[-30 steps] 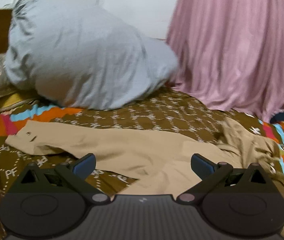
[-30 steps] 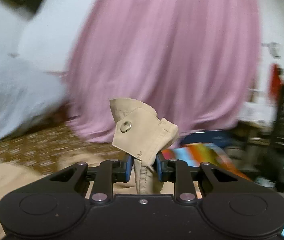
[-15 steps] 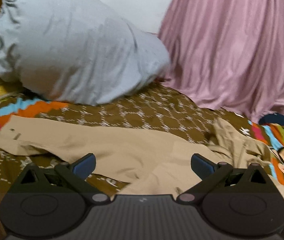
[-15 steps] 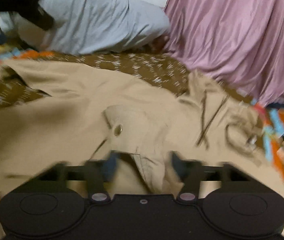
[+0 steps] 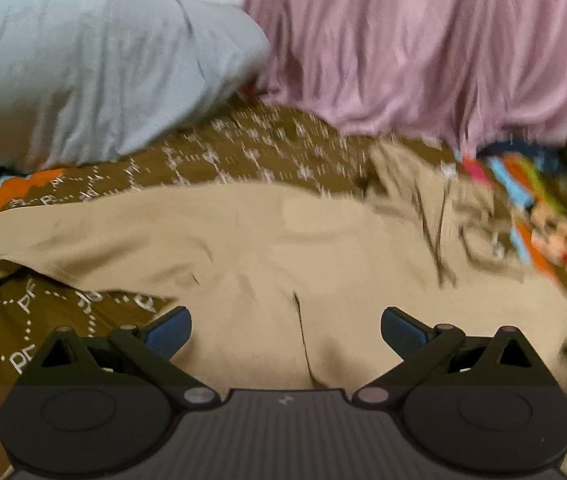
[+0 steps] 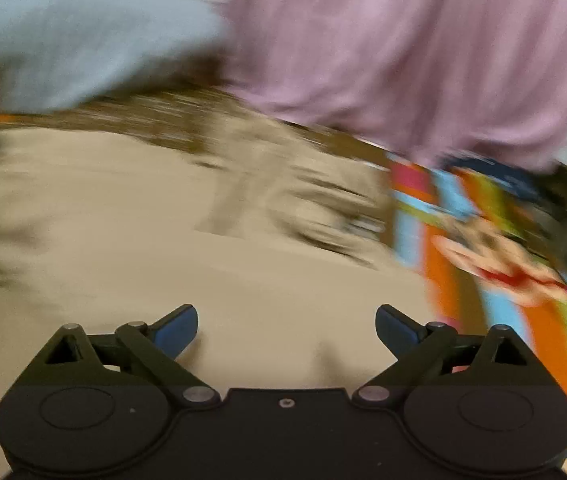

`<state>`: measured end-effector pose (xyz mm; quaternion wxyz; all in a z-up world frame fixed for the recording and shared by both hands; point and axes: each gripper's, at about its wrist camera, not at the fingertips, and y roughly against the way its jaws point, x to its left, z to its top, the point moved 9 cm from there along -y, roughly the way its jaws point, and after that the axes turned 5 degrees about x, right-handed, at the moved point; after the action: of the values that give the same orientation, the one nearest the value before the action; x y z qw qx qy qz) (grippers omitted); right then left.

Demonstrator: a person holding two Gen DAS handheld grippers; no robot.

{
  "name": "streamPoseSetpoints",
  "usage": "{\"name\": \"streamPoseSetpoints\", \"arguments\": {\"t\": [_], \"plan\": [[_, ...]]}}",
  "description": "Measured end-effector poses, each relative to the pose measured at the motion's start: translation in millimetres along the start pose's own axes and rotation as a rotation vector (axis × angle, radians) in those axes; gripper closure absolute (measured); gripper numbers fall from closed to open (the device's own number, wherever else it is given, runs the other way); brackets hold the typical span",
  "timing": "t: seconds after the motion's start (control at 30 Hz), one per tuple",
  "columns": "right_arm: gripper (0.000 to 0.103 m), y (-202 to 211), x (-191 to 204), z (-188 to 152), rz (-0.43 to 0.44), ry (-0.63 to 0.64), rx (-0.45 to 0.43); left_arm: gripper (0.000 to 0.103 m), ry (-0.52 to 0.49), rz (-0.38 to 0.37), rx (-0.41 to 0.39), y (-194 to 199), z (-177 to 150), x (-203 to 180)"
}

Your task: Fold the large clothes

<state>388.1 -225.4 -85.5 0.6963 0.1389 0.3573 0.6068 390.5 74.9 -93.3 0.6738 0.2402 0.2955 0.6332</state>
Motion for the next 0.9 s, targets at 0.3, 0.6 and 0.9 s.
{"name": "streamPoseSetpoints", "arguments": {"t": [0.3,0.6,0.9], "plan": [[0.006,-64.0,-90.3,-79.2,-0.248,-0.261,0.210,0.001,-0.201,0.219,0.124,-43.0,-35.6,-20.4],[0.003,-0.8,-78.2,-71.5,-0.119,-0.345,0.042,0.001,-0.025,0.151,0.003,13.2,0.5,16.9],[0.001,95.7,-9.2,-85.6,0.282,-0.306,-0.040,0.000,0.150,0.297,-0.064,80.7,18.4,196.1]]}}
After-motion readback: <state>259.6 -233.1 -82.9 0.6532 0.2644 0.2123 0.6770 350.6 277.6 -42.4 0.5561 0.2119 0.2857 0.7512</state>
